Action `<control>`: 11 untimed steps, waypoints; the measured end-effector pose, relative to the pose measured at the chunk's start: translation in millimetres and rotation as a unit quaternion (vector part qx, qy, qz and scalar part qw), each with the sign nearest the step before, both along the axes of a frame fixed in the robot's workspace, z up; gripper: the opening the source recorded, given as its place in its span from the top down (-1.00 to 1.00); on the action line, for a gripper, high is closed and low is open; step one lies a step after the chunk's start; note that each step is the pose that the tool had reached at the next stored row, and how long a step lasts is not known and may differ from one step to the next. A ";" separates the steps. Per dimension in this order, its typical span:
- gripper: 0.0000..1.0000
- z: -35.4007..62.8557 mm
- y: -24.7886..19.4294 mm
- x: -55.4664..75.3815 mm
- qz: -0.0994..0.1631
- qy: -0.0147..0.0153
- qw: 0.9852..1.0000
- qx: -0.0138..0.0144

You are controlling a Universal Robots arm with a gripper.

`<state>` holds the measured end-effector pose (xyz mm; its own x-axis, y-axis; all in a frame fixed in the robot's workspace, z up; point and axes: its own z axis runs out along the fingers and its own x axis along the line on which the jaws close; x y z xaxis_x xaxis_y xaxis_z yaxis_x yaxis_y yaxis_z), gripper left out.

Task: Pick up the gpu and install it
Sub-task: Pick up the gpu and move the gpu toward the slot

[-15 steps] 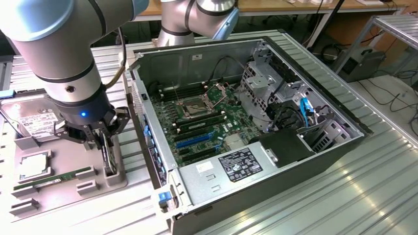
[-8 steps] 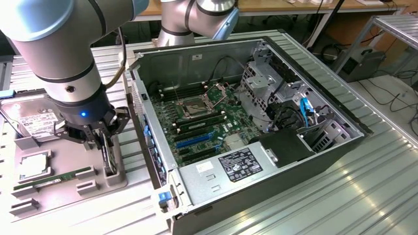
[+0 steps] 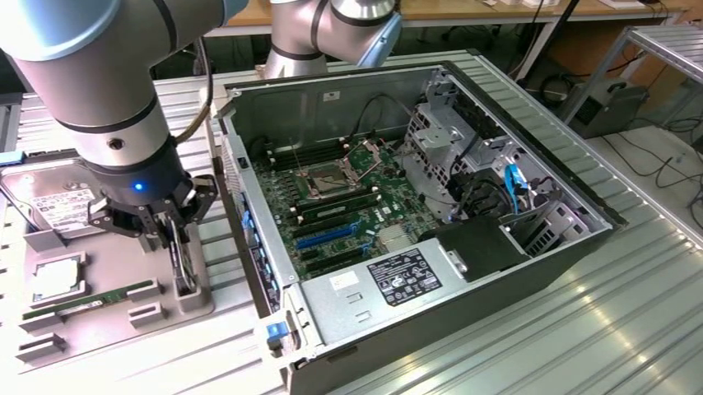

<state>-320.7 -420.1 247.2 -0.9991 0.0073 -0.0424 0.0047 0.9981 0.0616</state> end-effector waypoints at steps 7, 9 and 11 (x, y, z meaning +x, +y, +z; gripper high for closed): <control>0.47 14.3 0.0 0.0 0.003 0.000 1.000 0.002; 0.47 19.7 0.0 0.0 0.004 0.000 1.000 0.002; 0.47 26.2 0.0 0.0 0.005 0.000 1.000 0.002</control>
<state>-320.7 -420.1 273.4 -0.9991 -0.0022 -0.0424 -0.0050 0.9978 0.0654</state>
